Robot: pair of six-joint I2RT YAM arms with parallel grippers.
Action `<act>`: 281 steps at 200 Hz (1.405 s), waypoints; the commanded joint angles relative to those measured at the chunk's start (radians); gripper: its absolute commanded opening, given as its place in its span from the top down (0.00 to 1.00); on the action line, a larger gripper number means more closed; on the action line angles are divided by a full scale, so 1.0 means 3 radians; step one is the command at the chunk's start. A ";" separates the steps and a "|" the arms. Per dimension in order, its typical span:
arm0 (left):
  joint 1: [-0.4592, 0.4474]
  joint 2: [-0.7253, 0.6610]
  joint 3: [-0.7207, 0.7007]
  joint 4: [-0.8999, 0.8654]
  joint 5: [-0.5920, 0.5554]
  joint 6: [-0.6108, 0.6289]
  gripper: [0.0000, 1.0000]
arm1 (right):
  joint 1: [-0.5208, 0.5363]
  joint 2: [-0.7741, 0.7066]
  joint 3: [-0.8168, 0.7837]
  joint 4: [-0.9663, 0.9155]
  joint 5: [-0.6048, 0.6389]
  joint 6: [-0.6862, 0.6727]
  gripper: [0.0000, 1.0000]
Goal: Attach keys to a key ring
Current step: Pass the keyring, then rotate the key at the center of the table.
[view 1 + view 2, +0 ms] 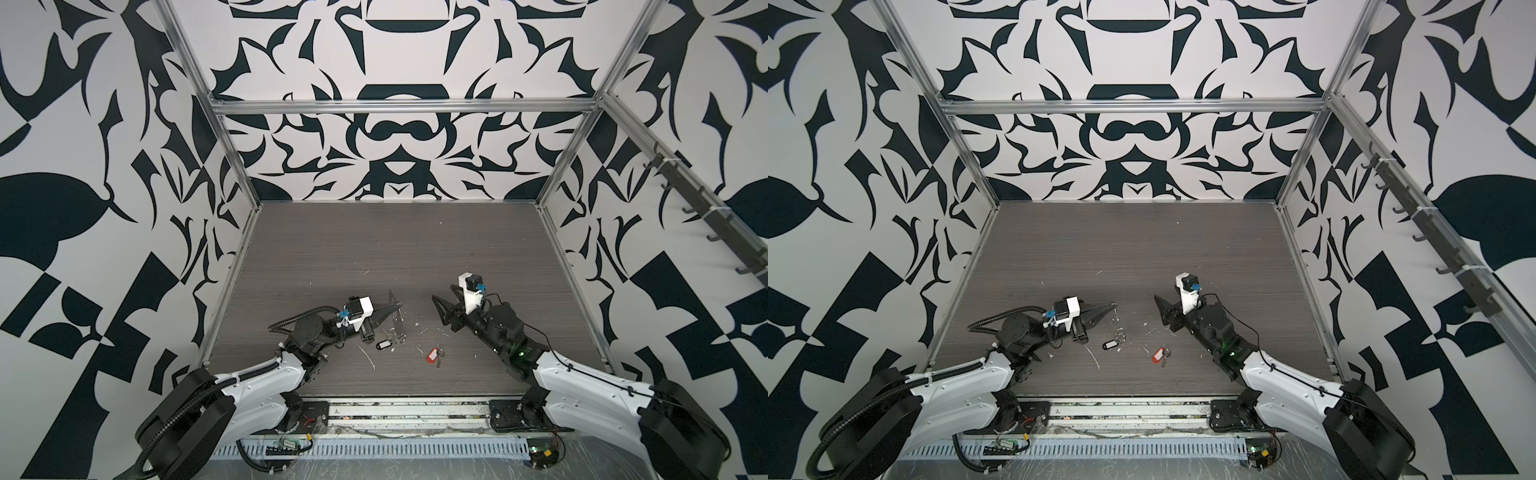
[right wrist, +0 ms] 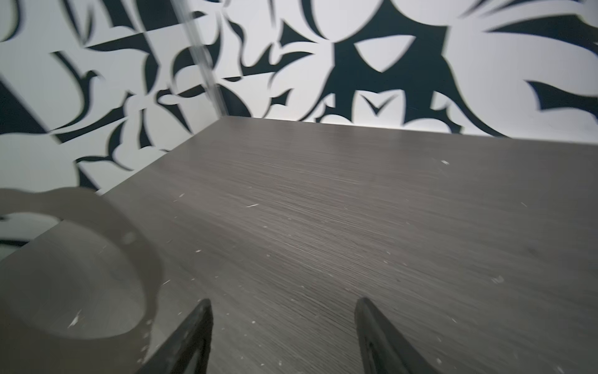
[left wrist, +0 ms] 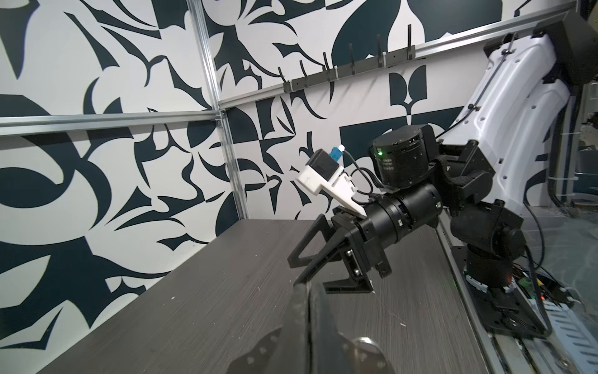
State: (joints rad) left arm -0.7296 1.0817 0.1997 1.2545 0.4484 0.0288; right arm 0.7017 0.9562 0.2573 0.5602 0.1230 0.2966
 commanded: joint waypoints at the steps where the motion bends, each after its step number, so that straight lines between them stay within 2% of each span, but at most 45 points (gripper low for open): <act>1: 0.0003 0.0008 0.0065 0.0257 -0.0138 -0.0026 1.00 | -0.0007 -0.0088 0.0214 -0.0947 0.0725 0.0723 0.32; 19: 0.0007 -0.0079 0.0149 -0.0035 -0.0175 0.0048 1.00 | -0.0008 -0.0147 0.0225 -0.1298 0.0644 0.0886 0.34; 53: 0.0003 -0.0261 0.0417 -0.1033 -0.0106 0.0200 1.00 | -0.0007 -0.0238 0.0199 -0.1679 0.0466 0.1102 0.40; 77: 0.0003 -0.0180 0.0417 -0.1020 -0.0117 0.0241 1.00 | -0.0008 -0.0097 0.0187 -0.1714 0.0267 0.1203 0.43; 84: 0.0003 -0.0144 0.0435 -0.1033 -0.0133 0.0247 1.00 | -0.0007 -0.0023 0.0206 -0.1706 0.0059 0.1224 0.44; 102: 0.0003 -0.0063 0.0499 -0.1112 -0.0144 0.0274 1.00 | 0.0037 0.0194 0.0298 -0.1704 -0.0169 0.1244 0.47; 130: 0.0003 0.0060 0.0563 -0.1066 -0.0168 0.0439 1.00 | 0.0209 0.0417 0.0333 -0.1529 -0.0078 0.1213 0.48; 149: 0.0003 0.0033 0.0697 -0.1230 -0.0252 0.0633 1.00 | 0.0230 0.0555 0.0445 -0.1678 -0.0136 0.1214 0.48; 184: 0.0003 -0.0308 0.0829 -0.1791 -0.0325 0.0790 1.00 | 0.0277 0.0621 0.0250 -0.1486 -0.0339 0.1505 0.54; 221: 0.0003 -0.0512 0.0789 -0.1920 -0.0376 0.0944 1.00 | 0.0327 0.0516 0.0130 -0.1639 -0.0336 0.1755 0.54; 249: 0.0003 -0.0305 0.0975 -0.2124 -0.0230 0.1003 1.00 | 0.0359 0.0595 0.0078 -0.1527 -0.0490 0.1854 0.55; 268: 0.0002 -0.0102 0.1063 -0.2120 -0.0240 0.1041 1.00 | 0.0392 0.0694 0.0068 -0.1351 -0.0570 0.1829 0.65; 281: 0.0003 -0.0071 0.1095 -0.2183 -0.0222 0.1025 1.00 | 0.0420 0.0745 0.0077 -0.1307 -0.0564 0.1858 0.67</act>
State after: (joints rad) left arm -0.7296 1.0405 0.4866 0.6312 0.3634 0.3149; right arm 0.8104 1.1511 0.2882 0.1253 -0.0147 0.8268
